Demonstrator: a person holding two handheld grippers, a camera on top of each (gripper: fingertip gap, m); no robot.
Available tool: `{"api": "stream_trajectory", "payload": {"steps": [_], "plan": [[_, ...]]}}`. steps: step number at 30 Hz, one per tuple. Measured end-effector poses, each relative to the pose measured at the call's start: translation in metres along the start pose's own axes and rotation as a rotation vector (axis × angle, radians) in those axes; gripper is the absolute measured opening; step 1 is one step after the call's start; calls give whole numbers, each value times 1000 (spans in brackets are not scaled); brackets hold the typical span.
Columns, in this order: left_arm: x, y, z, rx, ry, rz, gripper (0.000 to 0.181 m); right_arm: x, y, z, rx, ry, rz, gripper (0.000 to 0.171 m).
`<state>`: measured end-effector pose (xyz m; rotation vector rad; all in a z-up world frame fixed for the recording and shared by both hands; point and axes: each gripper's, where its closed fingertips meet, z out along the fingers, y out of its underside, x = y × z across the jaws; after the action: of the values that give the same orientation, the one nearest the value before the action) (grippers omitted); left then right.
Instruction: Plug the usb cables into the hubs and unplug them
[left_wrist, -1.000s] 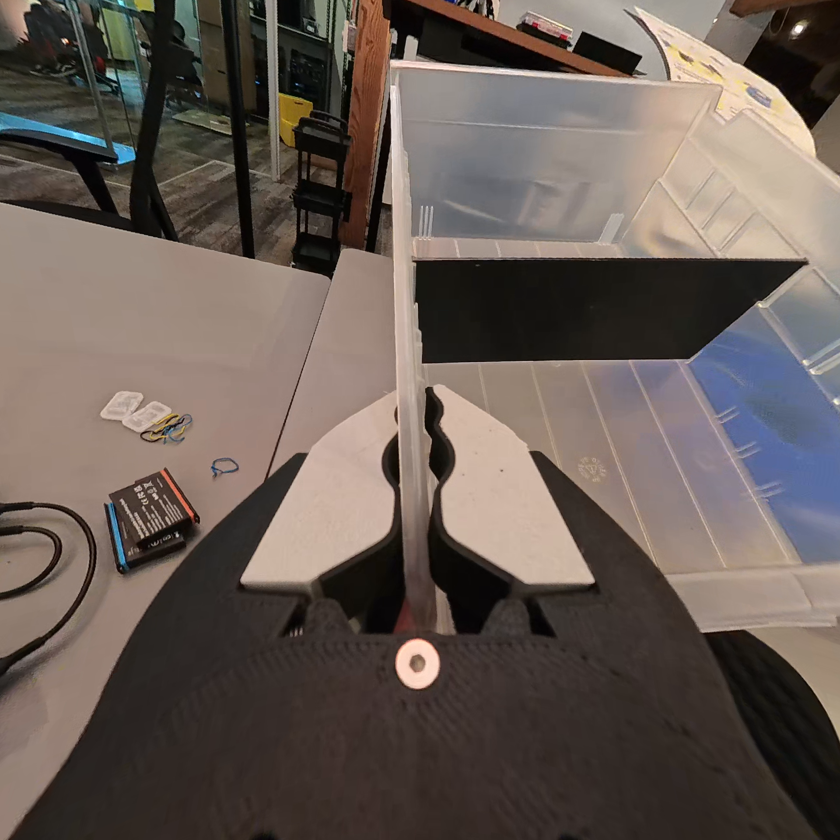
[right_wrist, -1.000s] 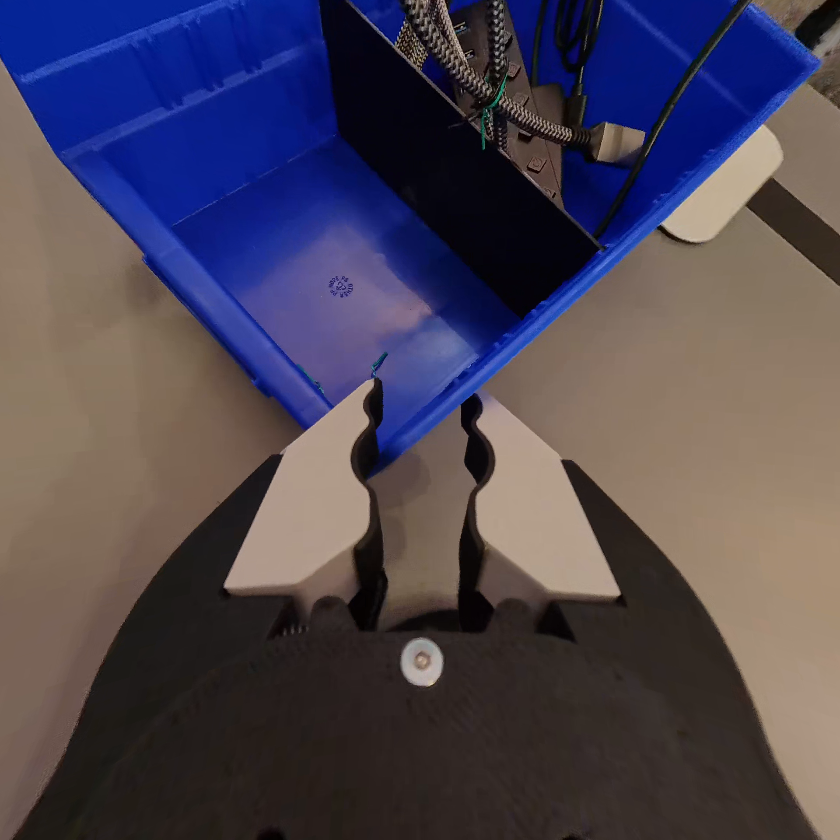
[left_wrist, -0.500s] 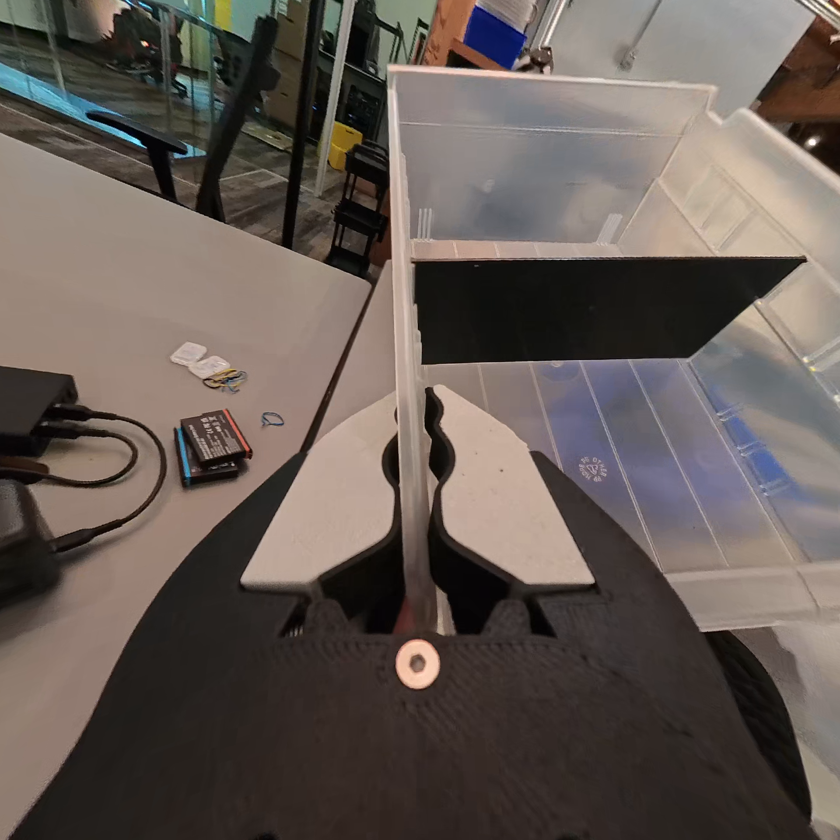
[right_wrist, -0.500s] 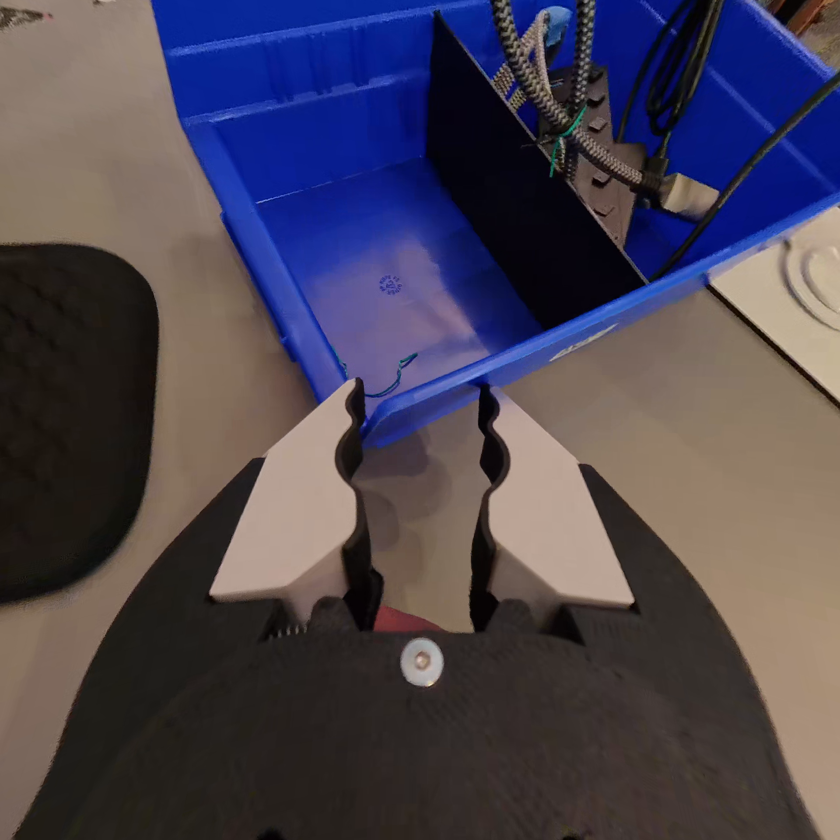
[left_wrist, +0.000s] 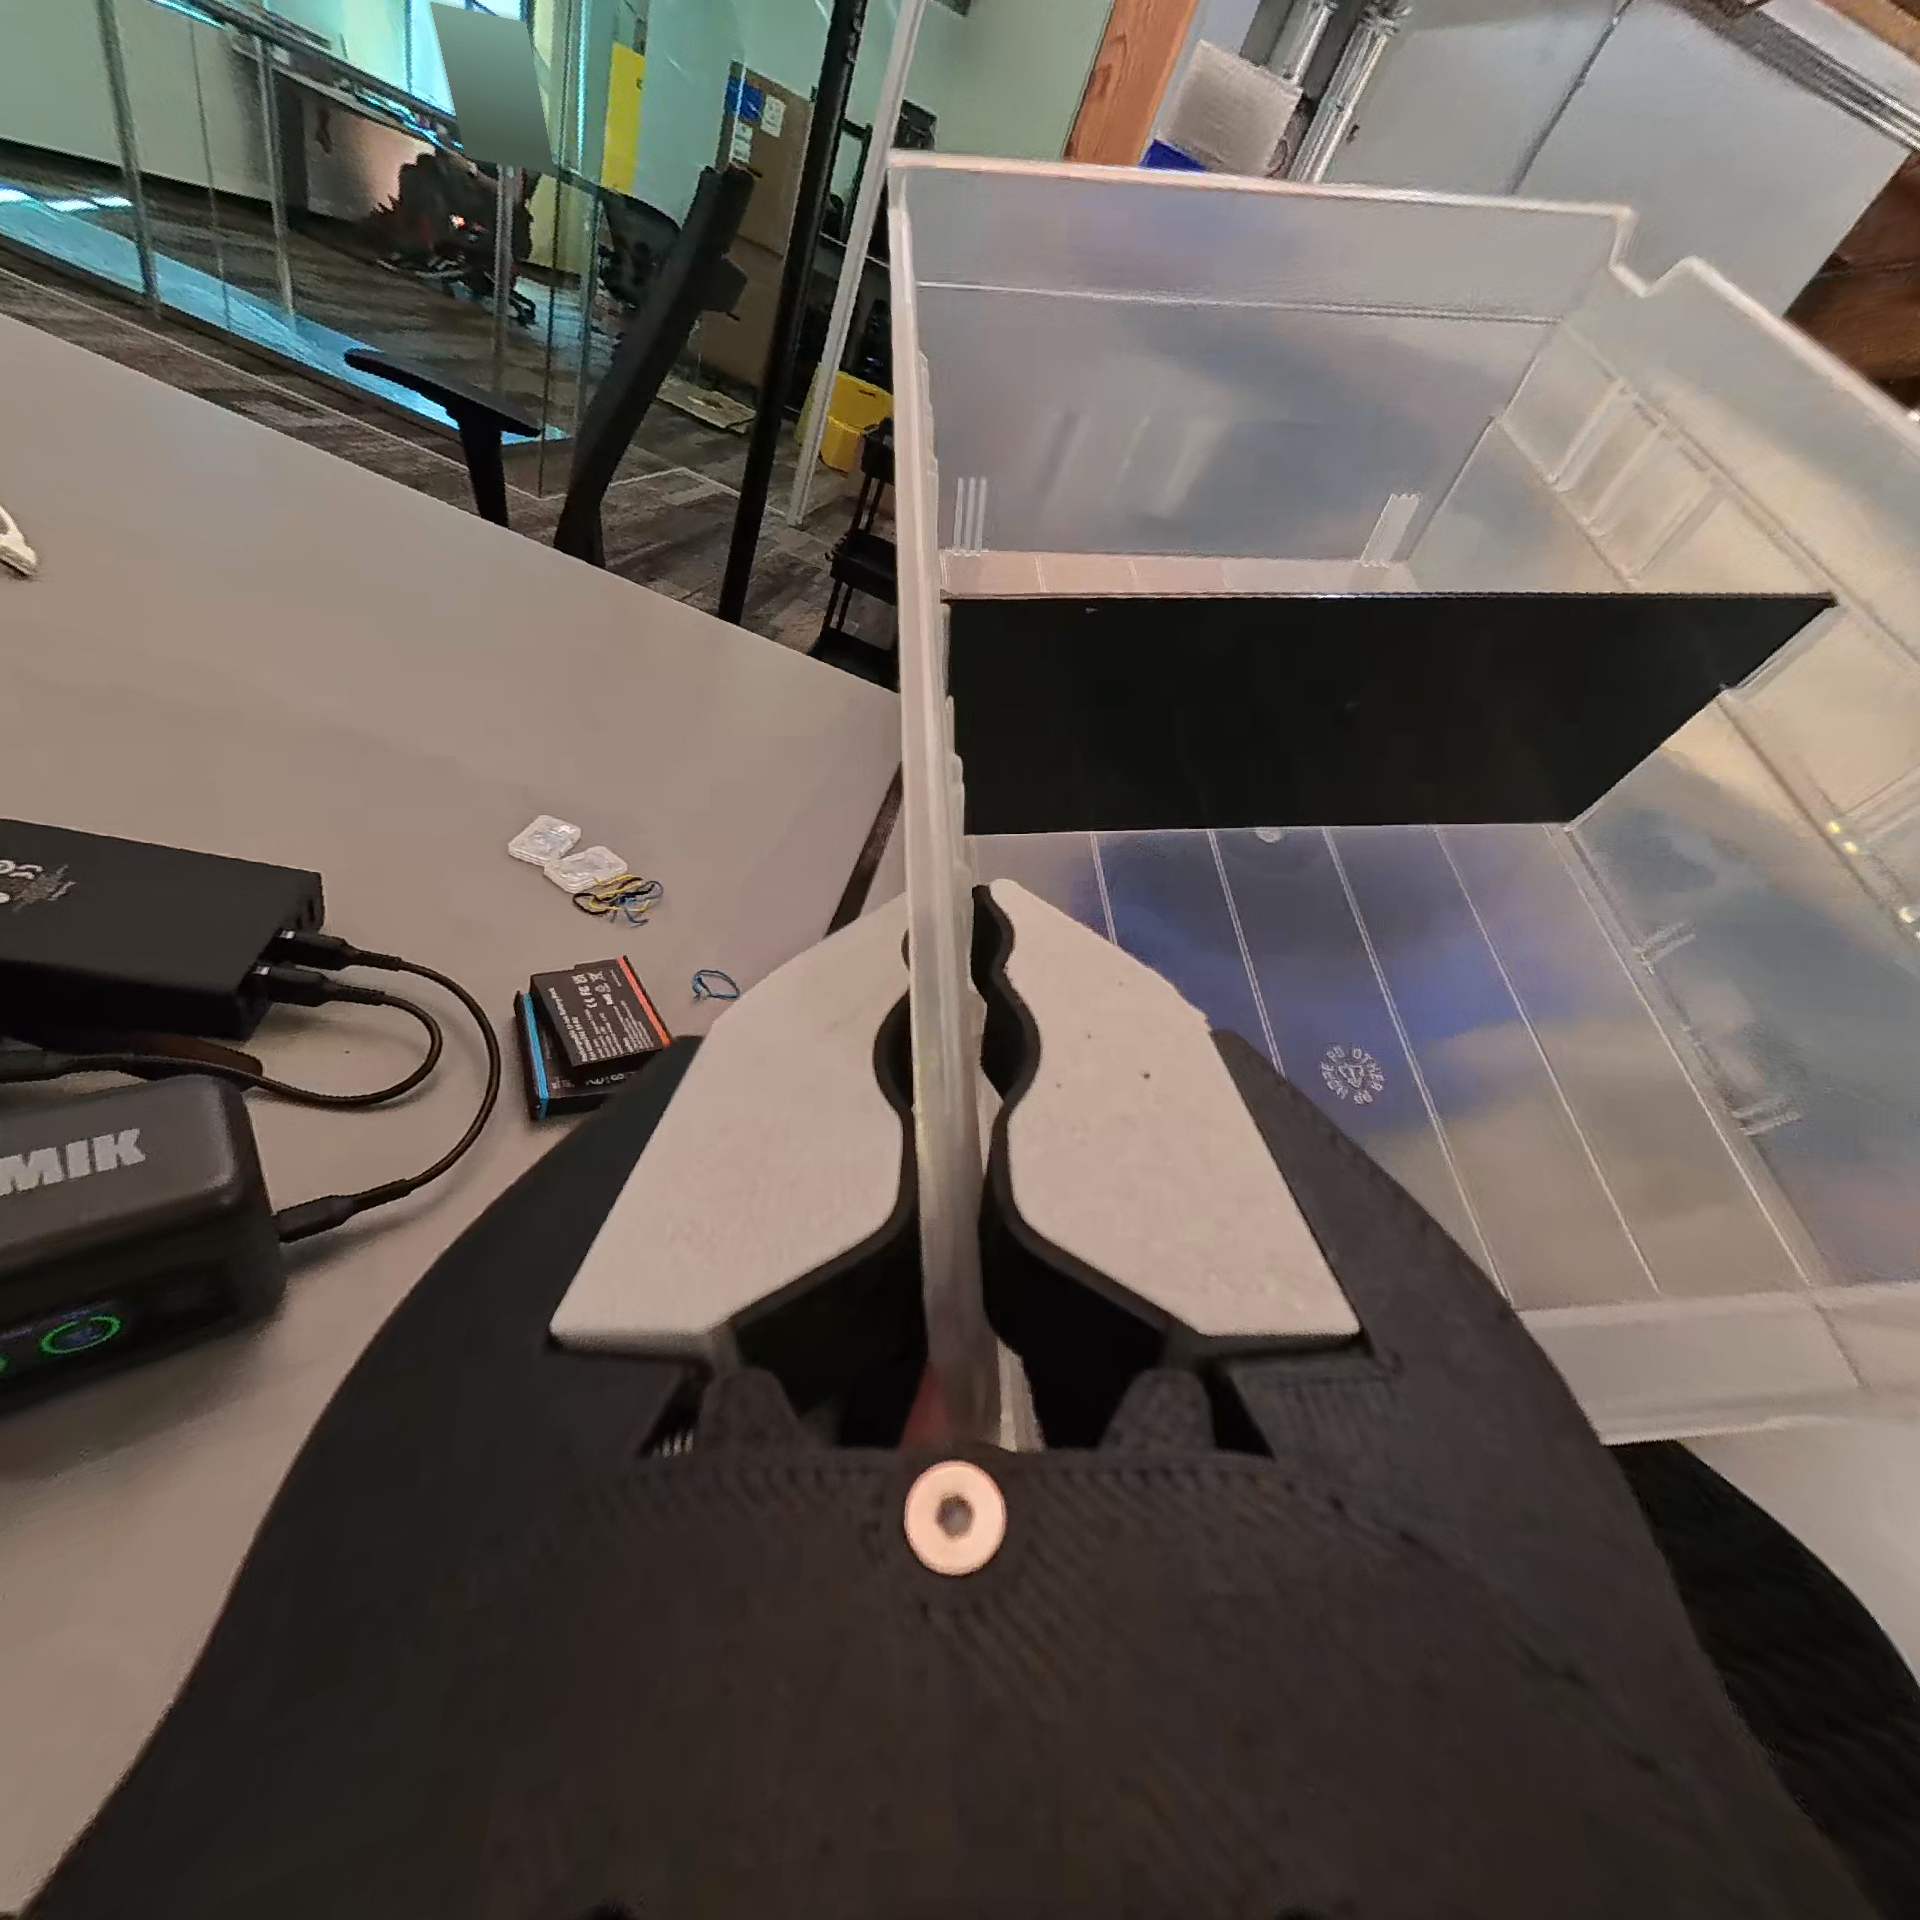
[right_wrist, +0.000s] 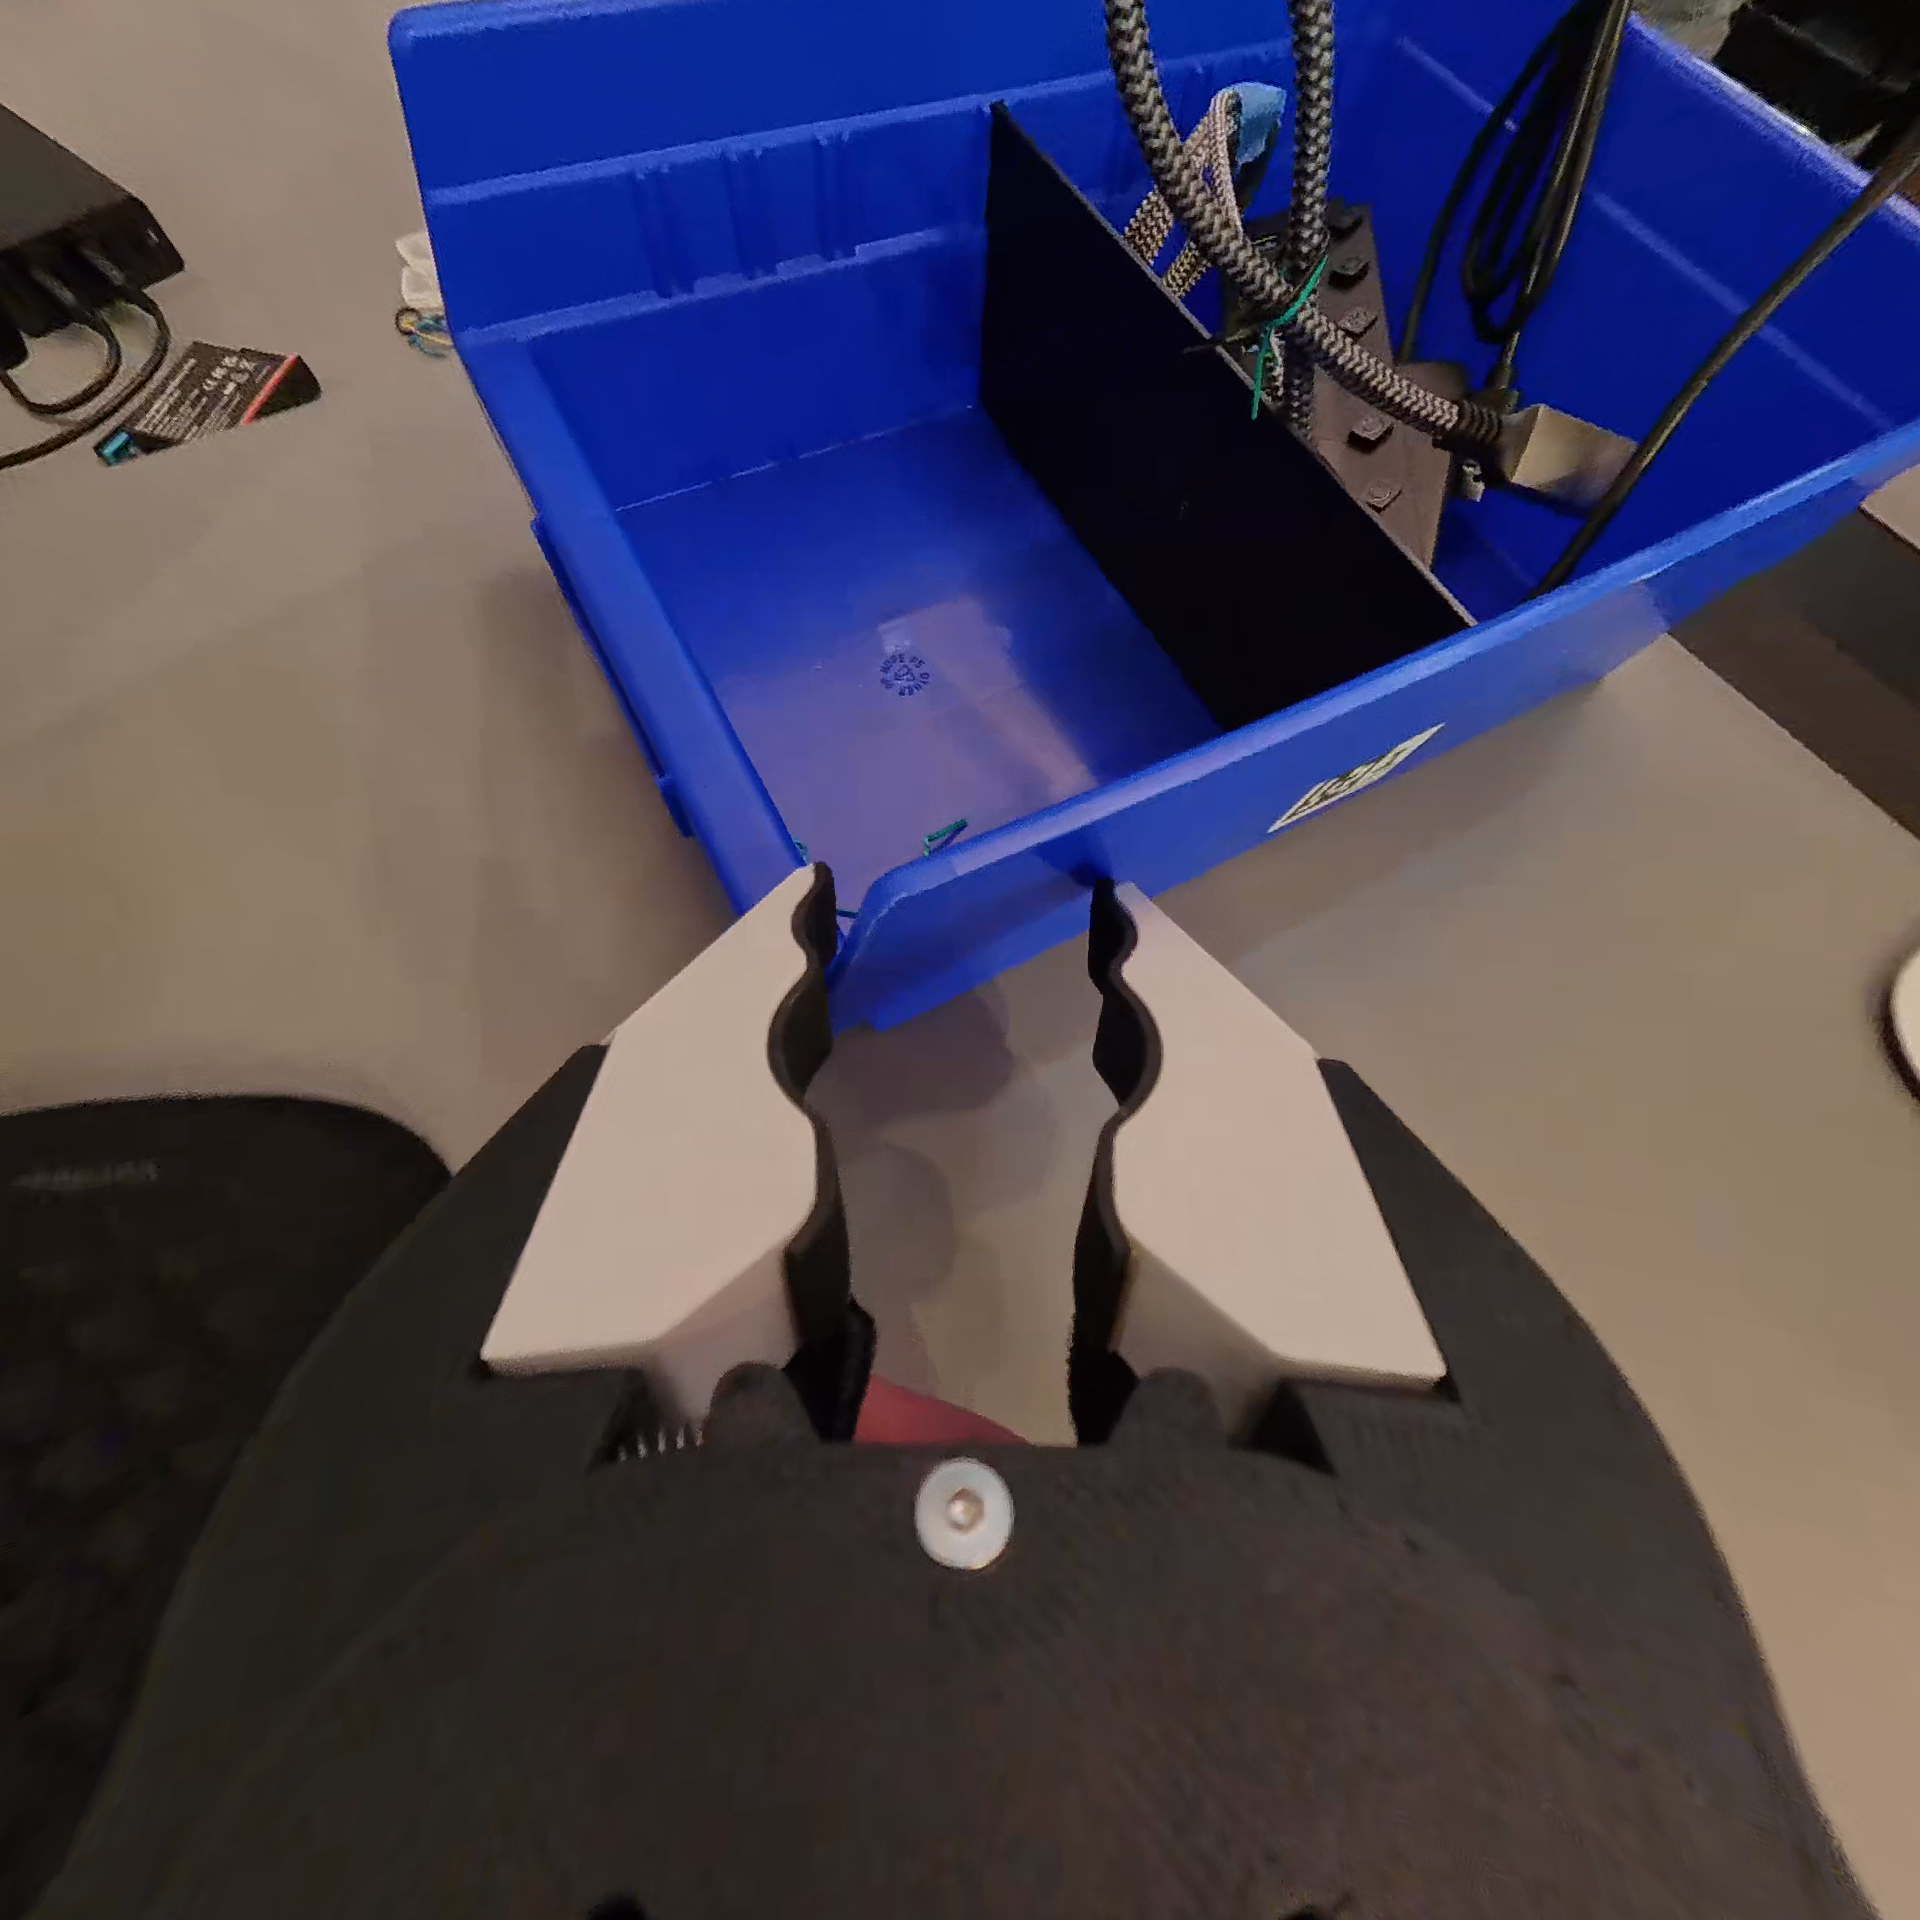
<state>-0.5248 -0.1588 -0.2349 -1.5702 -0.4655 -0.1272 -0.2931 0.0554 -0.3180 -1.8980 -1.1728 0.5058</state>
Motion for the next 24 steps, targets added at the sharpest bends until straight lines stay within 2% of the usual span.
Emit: {"api": "stream_trajectory", "payload": {"steps": [9, 10, 13, 14, 17, 21, 24], "plan": [[-3, -5, -3, 31, -20, 11, 5, -16, -36, 50, 7, -64, -15, 46], [-2, -4, -2, 26, -21, 20, 5, -18, -40, 50, 8, -87, -10, 59], [6, -3, 0, 12, -19, 53, 5, -5, -50, 34, 61, -58, -10, 66], [10, -4, 1, 12, -16, 64, 5, 2, -53, 23, 89, -41, -11, 70], [30, -8, 6, 10, 3, 100, 5, 14, -65, -30, 214, -94, 57, 67], [72, -9, 21, -12, 46, 175, 5, 13, -70, -130, 392, -218, 73, 87], [116, -3, 37, -48, 78, 270, 4, 15, -60, -205, 532, -211, 38, 93]]}}
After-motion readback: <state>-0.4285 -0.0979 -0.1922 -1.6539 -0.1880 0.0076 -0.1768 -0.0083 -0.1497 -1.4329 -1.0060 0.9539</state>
